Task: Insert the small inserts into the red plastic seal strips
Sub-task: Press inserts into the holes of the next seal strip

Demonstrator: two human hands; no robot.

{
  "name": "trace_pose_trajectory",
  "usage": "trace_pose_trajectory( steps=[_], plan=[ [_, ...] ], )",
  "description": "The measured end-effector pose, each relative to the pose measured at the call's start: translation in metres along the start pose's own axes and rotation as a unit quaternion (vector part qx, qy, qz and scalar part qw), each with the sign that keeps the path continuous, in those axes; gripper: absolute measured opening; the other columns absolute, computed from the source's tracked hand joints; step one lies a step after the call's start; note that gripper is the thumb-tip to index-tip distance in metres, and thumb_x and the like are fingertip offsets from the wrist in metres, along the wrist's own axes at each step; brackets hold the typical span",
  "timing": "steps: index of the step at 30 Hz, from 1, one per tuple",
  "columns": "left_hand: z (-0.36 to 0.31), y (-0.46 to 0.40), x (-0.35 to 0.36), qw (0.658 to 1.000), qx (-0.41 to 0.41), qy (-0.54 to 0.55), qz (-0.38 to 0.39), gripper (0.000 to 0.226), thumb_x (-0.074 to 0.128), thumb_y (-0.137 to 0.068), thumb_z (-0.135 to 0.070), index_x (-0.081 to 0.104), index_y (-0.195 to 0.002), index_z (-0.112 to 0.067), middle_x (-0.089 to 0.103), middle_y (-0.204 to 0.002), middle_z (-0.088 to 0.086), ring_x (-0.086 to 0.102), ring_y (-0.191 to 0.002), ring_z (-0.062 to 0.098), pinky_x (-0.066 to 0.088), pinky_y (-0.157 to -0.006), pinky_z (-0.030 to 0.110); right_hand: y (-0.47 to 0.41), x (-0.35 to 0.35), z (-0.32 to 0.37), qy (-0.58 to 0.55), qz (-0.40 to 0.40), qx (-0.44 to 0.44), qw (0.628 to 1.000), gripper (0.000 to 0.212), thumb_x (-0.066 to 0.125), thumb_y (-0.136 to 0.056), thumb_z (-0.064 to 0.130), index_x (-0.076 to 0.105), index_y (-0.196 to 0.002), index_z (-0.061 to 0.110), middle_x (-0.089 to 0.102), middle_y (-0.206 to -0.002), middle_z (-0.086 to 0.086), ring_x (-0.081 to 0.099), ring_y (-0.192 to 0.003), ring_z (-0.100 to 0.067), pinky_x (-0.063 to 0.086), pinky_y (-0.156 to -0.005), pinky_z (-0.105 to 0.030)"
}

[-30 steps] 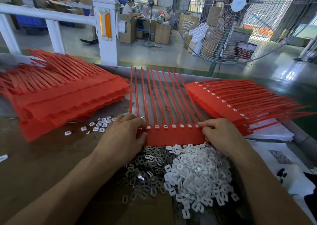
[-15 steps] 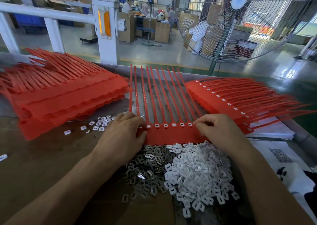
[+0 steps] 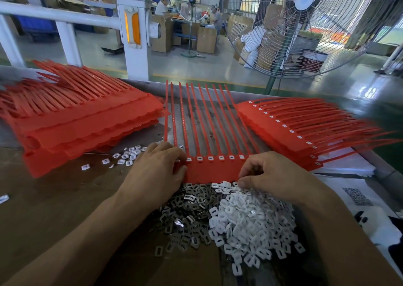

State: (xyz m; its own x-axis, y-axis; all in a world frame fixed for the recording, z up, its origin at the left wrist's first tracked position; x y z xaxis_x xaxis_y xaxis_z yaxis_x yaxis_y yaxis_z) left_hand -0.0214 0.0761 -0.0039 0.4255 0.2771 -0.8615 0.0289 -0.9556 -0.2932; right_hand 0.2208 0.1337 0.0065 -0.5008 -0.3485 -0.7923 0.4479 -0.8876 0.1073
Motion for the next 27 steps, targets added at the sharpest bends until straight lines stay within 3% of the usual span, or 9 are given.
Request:
trace_pose_trajectory(
  steps=[4, 9, 21, 27],
  plan=[
    [0.001, 0.0, 0.0, 1.0, -0.001, -0.001, 0.003, 0.025, 0.059, -0.096, -0.041, 0.064, -0.12, -0.035, 0.057, -0.126, -0.014, 0.043, -0.125, 0.012, 0.039, -0.109, 0.041, -0.001, 0.001, 0.002, 0.011, -0.007, 0.007, 1.0, 0.012, 0.086, -0.083, 0.03, 0.076, -0.078, 0.026, 0.075, -0.074, 0.008, 0.068, -0.067, -0.006, 0.055, -0.068, -0.031],
    [0.001, 0.0, 0.001, 1.0, 0.001, -0.001, -0.002, 0.025, 0.06, -0.095, -0.041, 0.065, -0.119, -0.035, 0.058, -0.125, -0.014, 0.044, -0.124, 0.013, 0.039, -0.109, 0.04, -0.001, 0.001, 0.001, 0.024, -0.021, 0.019, 0.999, 0.013, 0.084, -0.085, 0.033, 0.075, -0.078, 0.027, 0.074, -0.073, 0.015, 0.067, -0.066, 0.0, 0.046, -0.061, -0.02],
    [0.0, 0.0, -0.001, 1.0, 0.0, 0.005, -0.005, 0.023, 0.06, -0.095, -0.039, 0.066, -0.117, -0.034, 0.059, -0.123, -0.014, 0.045, -0.123, 0.013, 0.041, -0.107, 0.041, 0.0, -0.002, 0.004, 0.084, -0.039, 0.055, 0.994, 0.018, 0.086, -0.081, 0.04, 0.073, -0.074, 0.031, 0.069, -0.07, 0.026, 0.062, -0.07, 0.01, 0.041, -0.06, -0.018],
    [-0.001, 0.0, -0.001, 1.0, -0.001, 0.005, -0.006, 0.024, 0.06, -0.096, -0.038, 0.066, -0.118, -0.033, 0.059, -0.123, -0.014, 0.044, -0.123, 0.013, 0.04, -0.107, 0.04, 0.002, 0.003, 0.012, 0.062, -0.032, 0.021, 0.997, 0.016, 0.083, -0.086, 0.035, 0.072, -0.076, 0.028, 0.073, -0.071, 0.015, 0.068, -0.063, -0.004, 0.051, -0.056, -0.022]
  ],
)
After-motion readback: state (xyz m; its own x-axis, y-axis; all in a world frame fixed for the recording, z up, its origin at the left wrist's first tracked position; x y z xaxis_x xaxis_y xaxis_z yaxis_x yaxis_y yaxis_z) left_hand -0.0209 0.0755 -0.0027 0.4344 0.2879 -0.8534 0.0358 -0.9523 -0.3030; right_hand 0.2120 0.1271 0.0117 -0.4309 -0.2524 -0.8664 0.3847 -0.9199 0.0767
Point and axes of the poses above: each hand's wrist, its own y-axis away from the middle knuckle, its own x-axis out of the palm, z = x × y, the point moved 6 cm from there along -y, towards the middle knuckle
